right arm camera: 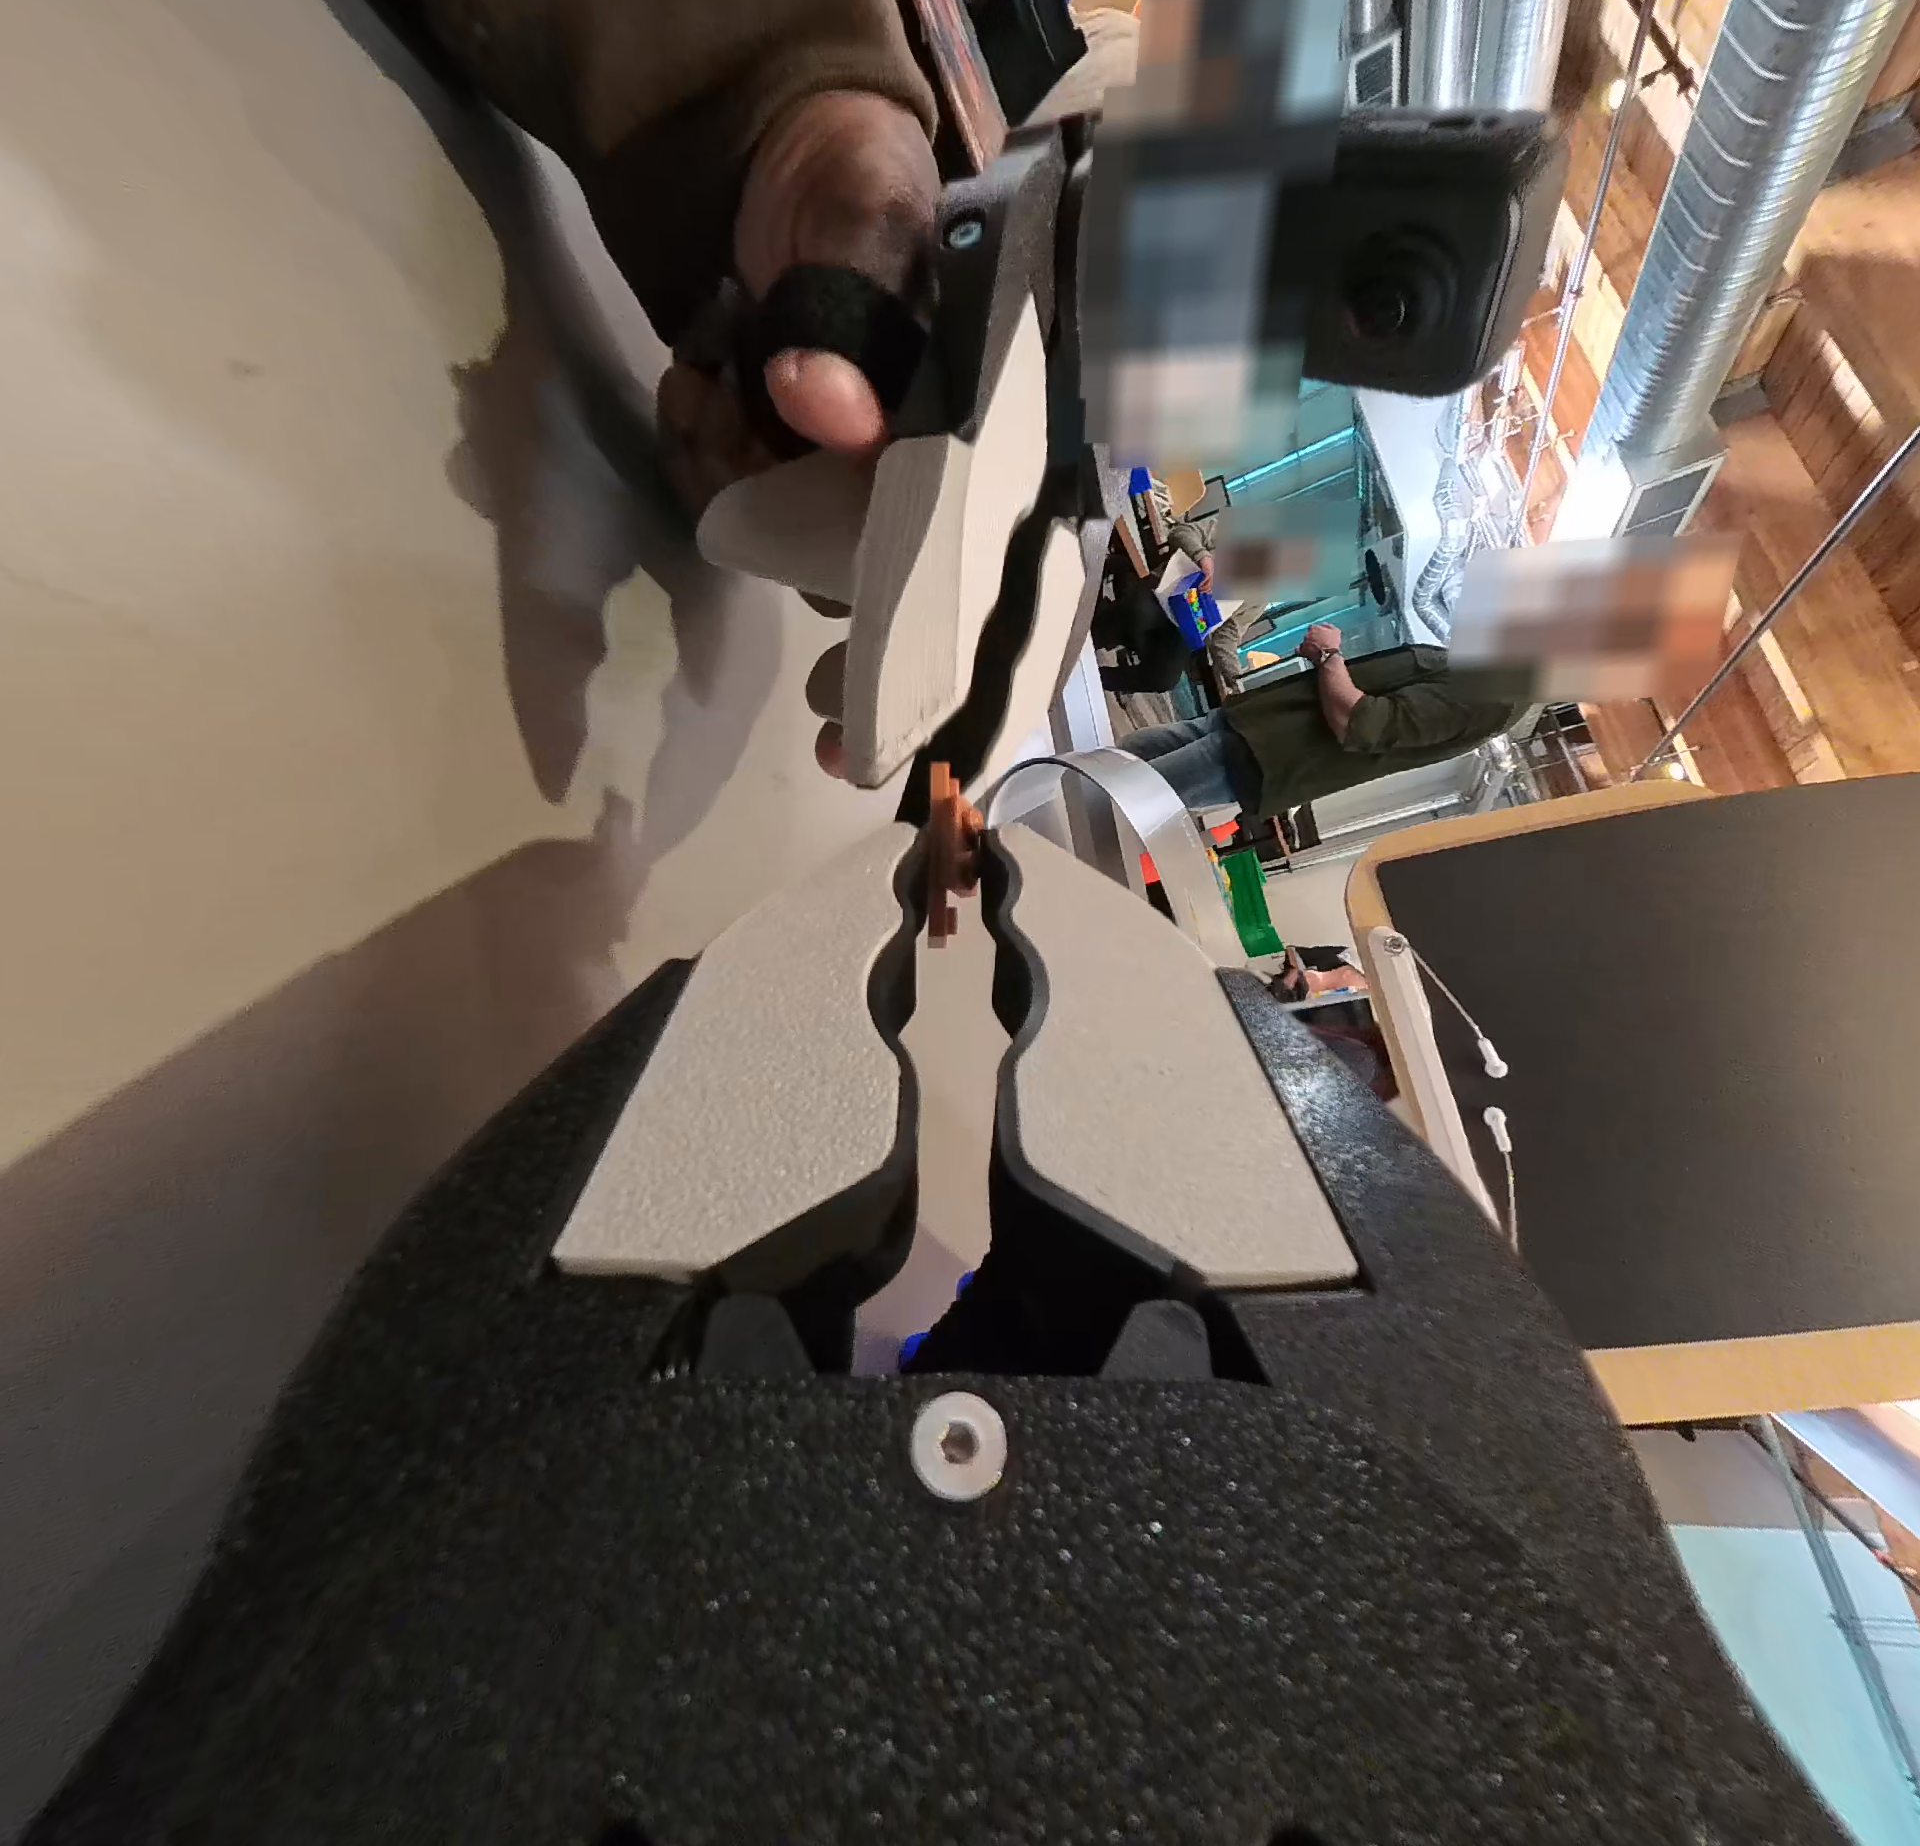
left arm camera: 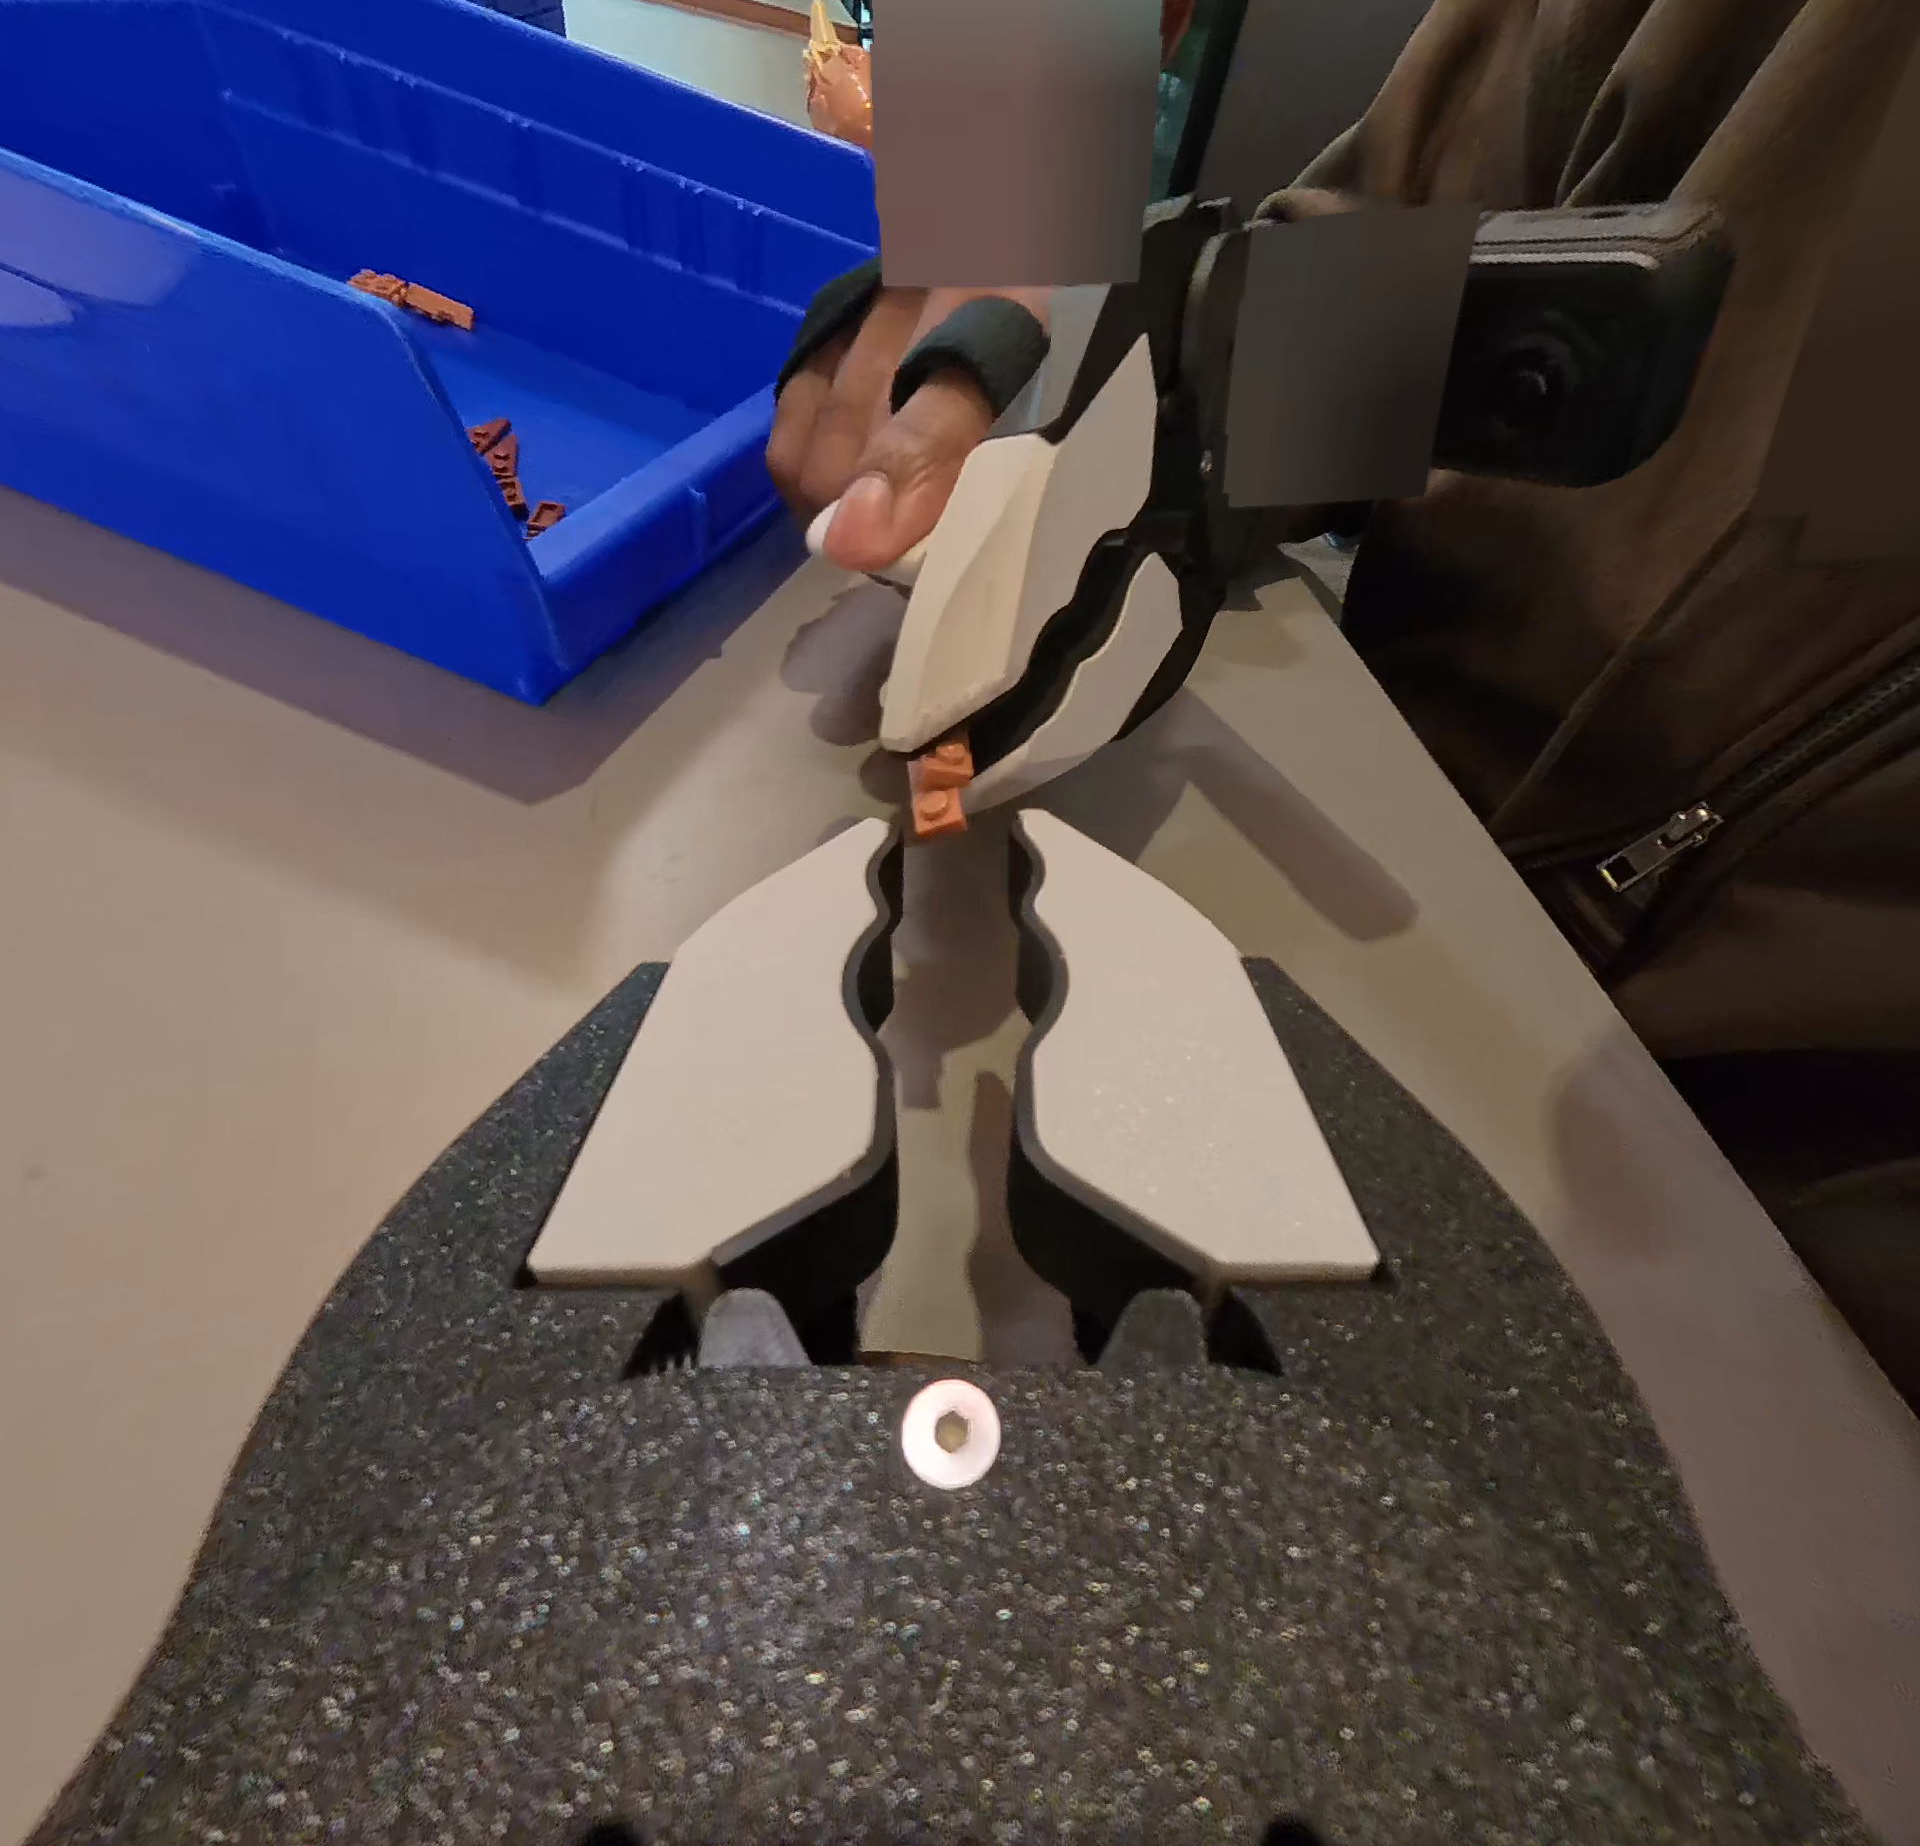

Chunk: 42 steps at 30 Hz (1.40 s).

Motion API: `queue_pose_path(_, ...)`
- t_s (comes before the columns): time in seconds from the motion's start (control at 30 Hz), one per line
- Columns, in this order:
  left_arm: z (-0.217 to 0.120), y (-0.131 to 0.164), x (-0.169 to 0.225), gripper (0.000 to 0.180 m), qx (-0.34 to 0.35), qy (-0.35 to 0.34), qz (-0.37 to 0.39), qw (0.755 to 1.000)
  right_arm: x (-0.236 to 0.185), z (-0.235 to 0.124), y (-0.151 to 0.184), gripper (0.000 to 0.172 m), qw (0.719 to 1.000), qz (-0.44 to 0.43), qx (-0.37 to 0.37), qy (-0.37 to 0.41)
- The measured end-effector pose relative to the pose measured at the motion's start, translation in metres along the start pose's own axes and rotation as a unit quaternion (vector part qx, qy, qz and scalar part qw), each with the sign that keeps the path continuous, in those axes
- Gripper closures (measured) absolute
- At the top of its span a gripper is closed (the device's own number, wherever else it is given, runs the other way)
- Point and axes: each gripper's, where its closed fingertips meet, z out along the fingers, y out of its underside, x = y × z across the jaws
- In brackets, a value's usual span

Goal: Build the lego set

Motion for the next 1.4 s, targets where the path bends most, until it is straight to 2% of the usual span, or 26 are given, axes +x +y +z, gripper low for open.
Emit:
queue_pose_path(0.47,-0.0023,-0.0055,-0.0002,0.172,0.02,0.011,-0.024,0.999,-0.002,0.0005,-0.0008,0.163,1.0,-0.019,-0.001,0.002)
queue_pose_path(0.83,-0.002,-0.0061,-0.0015,0.172,0.017,-0.008,0.025,0.999,-0.0023,0.0003,-0.0008,0.162,1.0,0.023,0.007,-0.016)
queue_pose_path(1.4,-0.002,-0.0096,-0.0022,0.172,0.02,-0.034,0.083,0.996,0.0005,0.0005,0.0014,0.16,0.999,0.041,-0.007,-0.016)
